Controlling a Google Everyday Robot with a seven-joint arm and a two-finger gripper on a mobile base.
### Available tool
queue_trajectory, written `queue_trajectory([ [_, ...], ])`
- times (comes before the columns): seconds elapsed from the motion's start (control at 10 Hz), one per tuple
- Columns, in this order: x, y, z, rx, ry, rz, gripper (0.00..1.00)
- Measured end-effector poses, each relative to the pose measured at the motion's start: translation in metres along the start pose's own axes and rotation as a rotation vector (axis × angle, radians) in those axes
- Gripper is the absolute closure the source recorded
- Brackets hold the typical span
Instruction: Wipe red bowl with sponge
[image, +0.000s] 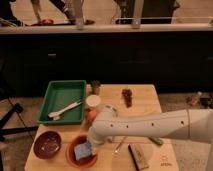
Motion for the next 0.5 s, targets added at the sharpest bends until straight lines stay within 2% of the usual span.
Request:
queue_trajectory([
  [0.3, 0.006, -0.013, 0.001, -0.005, 0.007, 0.001, 1.0],
  [0.5, -0.003, -0.02, -0.002, 0.003, 0.005, -0.026, 1.0],
])
